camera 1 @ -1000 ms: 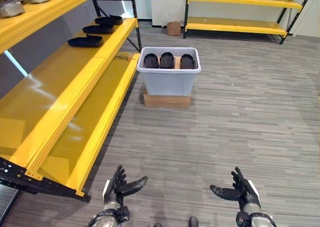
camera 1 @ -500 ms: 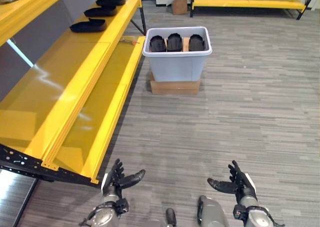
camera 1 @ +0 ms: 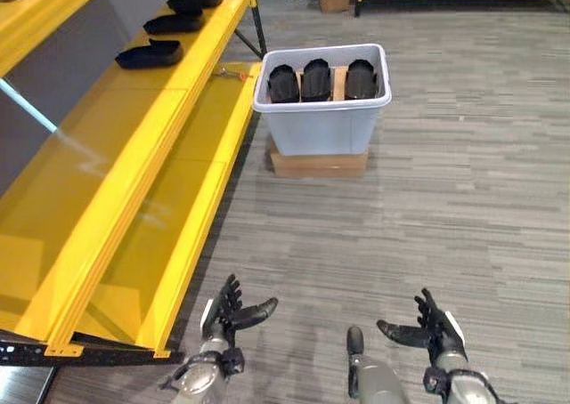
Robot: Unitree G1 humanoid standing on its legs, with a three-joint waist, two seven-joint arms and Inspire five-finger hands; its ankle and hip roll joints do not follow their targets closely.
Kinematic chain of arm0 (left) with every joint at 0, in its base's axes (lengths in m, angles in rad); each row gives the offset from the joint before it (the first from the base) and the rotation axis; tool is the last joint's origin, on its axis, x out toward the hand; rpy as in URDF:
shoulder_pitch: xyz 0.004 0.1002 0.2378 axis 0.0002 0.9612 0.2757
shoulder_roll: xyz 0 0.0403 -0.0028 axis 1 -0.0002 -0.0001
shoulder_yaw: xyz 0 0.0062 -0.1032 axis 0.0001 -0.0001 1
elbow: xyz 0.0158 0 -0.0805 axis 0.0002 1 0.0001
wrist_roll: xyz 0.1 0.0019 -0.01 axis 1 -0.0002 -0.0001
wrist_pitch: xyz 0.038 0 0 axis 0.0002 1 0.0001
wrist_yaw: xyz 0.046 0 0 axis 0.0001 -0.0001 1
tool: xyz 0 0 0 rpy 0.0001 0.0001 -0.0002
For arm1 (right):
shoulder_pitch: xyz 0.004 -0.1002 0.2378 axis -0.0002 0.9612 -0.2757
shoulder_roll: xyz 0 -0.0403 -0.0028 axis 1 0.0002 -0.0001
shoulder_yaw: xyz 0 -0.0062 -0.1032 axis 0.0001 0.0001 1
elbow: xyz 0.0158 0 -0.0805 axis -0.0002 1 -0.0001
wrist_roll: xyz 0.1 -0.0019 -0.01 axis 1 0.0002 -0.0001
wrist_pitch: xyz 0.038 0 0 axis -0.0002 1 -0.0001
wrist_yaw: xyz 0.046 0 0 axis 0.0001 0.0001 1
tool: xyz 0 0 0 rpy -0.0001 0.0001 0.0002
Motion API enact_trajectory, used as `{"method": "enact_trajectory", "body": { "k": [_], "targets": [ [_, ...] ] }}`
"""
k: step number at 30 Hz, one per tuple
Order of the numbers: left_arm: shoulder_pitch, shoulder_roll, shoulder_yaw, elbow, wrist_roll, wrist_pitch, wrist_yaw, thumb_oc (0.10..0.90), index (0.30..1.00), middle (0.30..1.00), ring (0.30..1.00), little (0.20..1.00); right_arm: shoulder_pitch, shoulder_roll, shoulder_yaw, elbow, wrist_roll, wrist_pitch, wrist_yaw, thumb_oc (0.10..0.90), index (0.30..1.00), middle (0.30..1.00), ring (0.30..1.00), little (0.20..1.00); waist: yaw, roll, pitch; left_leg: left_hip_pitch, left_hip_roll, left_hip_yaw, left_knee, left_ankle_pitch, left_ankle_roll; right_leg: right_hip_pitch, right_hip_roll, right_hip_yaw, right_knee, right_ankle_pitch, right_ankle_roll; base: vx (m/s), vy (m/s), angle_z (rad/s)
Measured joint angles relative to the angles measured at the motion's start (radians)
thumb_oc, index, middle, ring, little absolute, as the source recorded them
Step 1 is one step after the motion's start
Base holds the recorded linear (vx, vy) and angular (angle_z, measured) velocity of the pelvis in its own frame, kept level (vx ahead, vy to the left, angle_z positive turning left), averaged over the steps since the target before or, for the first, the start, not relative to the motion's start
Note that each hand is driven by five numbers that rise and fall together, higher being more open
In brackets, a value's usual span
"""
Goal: Move parts from the plastic box to the shelf.
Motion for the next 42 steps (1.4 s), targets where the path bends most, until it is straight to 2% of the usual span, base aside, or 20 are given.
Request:
{"method": "enact_trajectory", "body": {
  "k": [2,4,6,8,10,11,12,15,16,17,18,20,24,25,29,35,37,38,40,42],
  "targets": [
    [-0.022,-0.004,0.004,-0.005,-0.001,-0.007,0.002,0.900,1.000,1.000,1.000,1.000,-0.052,-0.012,-0.024,-0.004,0.008,-0.015,-0.005,0.900,1.000,1.000,1.000,1.000,0.008,-0.008,-0.003,-0.011,0.024,0.027,0.067,0.006,-0.031,0.012,0.028,-0.008,0.024,-0.053,-0.014,0.20,-0.205,0.08],
    [-0.029,-0.003,0.004,0.000,-0.002,-0.008,0.004,0.900,1.000,1.000,1.000,1.000,-0.076,-0.015,-0.028,-0.003,0.018,-0.023,-0.008,0.900,1.000,1.000,1.000,1.000,0.011,-0.024,-0.002,-0.090,0.032,0.038,0.244,-0.004,-0.067,0.035,0.041,0.000,0.001,-0.072,-0.022,0.07,-0.110,-0.14],
    [-0.010,-0.007,0.005,0.004,-0.009,-0.013,0.003,0.900,1.000,1.000,1.000,1.000,-0.068,-0.026,-0.025,-0.005,0.020,-0.030,-0.008,0.900,1.000,1.000,1.000,1.000,0.037,-0.046,-0.002,-0.189,0.034,0.009,0.484,0.062,-0.153,0.080,0.051,0.021,-0.015,-0.085,-0.061,0.10,-0.133,-0.38],
    [0.013,-0.009,0.007,0.005,-0.009,-0.013,0.004,0.900,1.000,1.000,1.000,1.000,-0.060,-0.023,-0.027,-0.003,0.021,-0.028,-0.010,0.900,1.000,1.000,1.000,1.000,0.035,-0.055,-0.001,-0.236,0.028,-0.012,0.569,0.043,-0.161,0.107,0.050,0.020,-0.024,-0.090,-0.067,0.13,-0.125,-0.18],
    [0.008,-0.011,0.007,0.003,-0.009,-0.014,0.000,0.900,1.000,1.000,1.000,1.000,-0.027,-0.030,-0.034,-0.008,0.027,-0.027,-0.009,0.900,1.000,1.000,1.000,1.000,0.046,-0.064,0.002,-0.320,0.019,-0.034,0.692,0.164,-0.163,0.125,0.054,0.026,-0.030,-0.107,-0.090,0.11,-0.084,-0.06],
    [0.009,-0.010,0.010,0.004,-0.009,-0.020,0.004,0.900,1.000,1.000,1.000,1.000,-0.019,-0.025,-0.032,-0.006,0.030,-0.022,-0.009,0.900,1.000,1.000,1.000,1.000,0.049,-0.081,0.005,-0.357,0.012,-0.042,0.759,0.168,-0.173,0.139,0.050,0.029,-0.034,-0.109,-0.096,0.24,-0.125,-0.11],
    [0.015,-0.009,0.012,0.004,-0.009,-0.019,0.002,0.900,1.000,1.000,1.000,1.000,0.004,-0.017,-0.031,-0.003,0.038,-0.022,-0.009,0.900,1.000,1.000,1.000,1.000,0.045,-0.099,0.010,-0.405,0.008,-0.032,0.808,0.153,-0.148,0.170,0.049,0.024,-0.044,-0.119,-0.105,0.15,-0.055,-0.09],
    [0.016,-0.009,0.012,0.007,-0.009,-0.019,0.002,0.900,1.000,1.000,1.000,1.000,0.028,0.000,-0.038,0.002,0.038,-0.019,-0.022,0.900,1.000,1.000,1.000,1.000,0.052,-0.126,0.022,-0.483,0.019,0.029,0.676,0.073,-0.059,0.193,0.047,0.044,-0.077,-0.145,-0.098,0.26,0.047,0.06],
    [0.017,-0.006,0.015,0.009,-0.009,-0.019,0.003,0.900,1.000,1.000,1.000,1.000,0.029,0.015,-0.046,0.002,0.038,-0.018,-0.023,0.900,1.000,1.000,1.000,1.000,0.057,-0.124,0.021,-0.509,0.046,0.046,0.560,0.064,-0.047,0.199,0.051,0.043,-0.094,-0.140,-0.090,0.21,0.121,-0.19],
    [0.022,-0.006,0.023,0.019,-0.009,-0.017,0.003,0.900,1.000,1.000,1.000,1.000,0.032,0.026,-0.043,0.001,0.038,-0.016,-0.026,0.900,1.000,1.000,1.000,1.000,0.075,-0.133,0.023,-0.484,0.076,0.084,0.321,0.076,-0.014,0.205,0.052,0.047,-0.107,-0.122,-0.098,0.19,0.103,-0.27],
    [0.028,-0.007,0.023,0.032,-0.009,-0.016,0.005,0.900,1.000,1.000,1.000,1.000,0.033,0.025,-0.041,0.002,0.038,-0.015,-0.025,0.900,1.000,1.000,1.000,1.000,0.079,-0.134,0.030,-0.483,0.100,0.083,0.198,0.104,-0.012,0.225,0.051,0.054,-0.108,-0.116,-0.079,0.29,0.158,-0.28],
    [0.054,-0.009,0.022,0.053,-0.008,-0.008,0.005,0.900,1.000,1.000,1.000,1.000,0.042,0.009,-0.029,0.007,0.036,-0.016,-0.026,0.900,1.000,1.000,1.000,1.000,0.092,-0.106,0.030,-0.473,0.141,0.013,0.024,0.187,-0.059,0.277,0.069,0.075,-0.141,-0.124,-0.046,0.32,0.169,-0.43],
    [0.081,-0.020,0.020,0.050,-0.009,0.003,0.006,0.900,1.000,1.000,1.000,1.000,0.060,-0.013,-0.032,0.001,0.033,-0.012,-0.023,0.900,1.000,1.000,1.000,1.000,0.092,-0.067,0.009,-0.394,0.093,0.021,0.063,0.198,-0.033,0.328,0.046,0.119,-0.146,-0.173,0.022,0.29,0.168,-0.33],
    [0.079,-0.020,0.021,0.048,-0.009,0.003,0.004,0.900,1.000,1.000,1.000,1.000,0.065,-0.008,-0.035,0.000,0.033,-0.010,-0.021,0.900,1.000,1.000,1.000,1.000,0.088,-0.050,-0.002,-0.373,0.074,0.027,0.045,0.240,-0.014,0.348,0.032,0.126,-0.141,-0.185,0.043,0.16,0.097,-0.21],
    [0.072,0.030,0.034,0.000,-0.009,-0.001,0.005,0.900,1.000,1.000,1.000,1.000,0.070,0.036,-0.003,-0.007,0.033,-0.003,-0.005,0.900,1.000,1.000,1.000,1.000,0.098,-0.130,-0.020,-0.347,-0.047,0.092,0.022,0.250,0.054,0.339,-0.099,0.136,-0.111,-0.208,0.124,0.22,0.157,-0.03],
    [0.028,0.063,0.044,0.002,-0.009,0.000,0.009,0.900,1.000,1.000,1.000,1.000,-0.026,0.063,0.036,-0.005,0.033,-0.003,0.002,0.900,1.000,1.000,1.000,1.000,0.122,-0.119,-0.020,-0.321,-0.100,0.128,0.018,0.208,0.102,0.283,-0.166,0.146,0.014,-0.211,0.153,0.15,0.172,-0.12],
    [0.012,0.060,0.035,0.014,-0.008,0.004,0.012,0.900,1.000,1.000,1.000,1.000,-0.048,0.059,0.034,0.000,0.033,-0.007,0.002,0.900,1.000,1.000,1.000,1.000,0.094,-0.088,-0.004,-0.292,-0.114,0.112,0.011,0.170,0.138,0.084,-0.176,0.220,0.446,-0.154,0.180,0.17,0.235,0.26],
    [0.020,0.061,0.028,0.014,-0.008,0.004,0.008,0.900,1.000,1.000,1.000,1.000,-0.040,0.058,0.033,0.000,0.033,-0.007,0.002,0.900,1.000,1.000,1.000,1.000,0.082,-0.081,-0.001,-0.274,-0.123,0.098,0.011,0.161,0.153,0.018,-0.183,0.247,0.578,-0.098,0.183,0.08,0.087,0.38],
    [0.036,0.059,0.021,0.007,-0.008,0.003,0.009,0.900,1.000,1.000,1.000,1.000,-0.015,0.058,0.034,0.001,0.032,-0.004,0.002,0.900,1.000,1.000,1.000,1.000,0.076,-0.068,0.006,-0.254,-0.124,0.101,0.013,0.147,0.177,-0.047,-0.179,0.255,0.657,-0.136,0.171,0.10,0.049,0.09],
    [0.056,0.060,0.023,-0.001,-0.008,0.003,0.009,0.900,1.000,1.000,1.000,1.000,0.004,0.057,0.035,0.000,0.033,-0.002,0.004,0.900,1.000,1.000,1.000,1.000,0.070,-0.052,0.014,-0.253,-0.122,0.113,0.010,0.149,0.187,-0.110,-0.176,0.187,0.618,-0.178,0.136,0.23,-0.021,-0.09]
  ]
}}
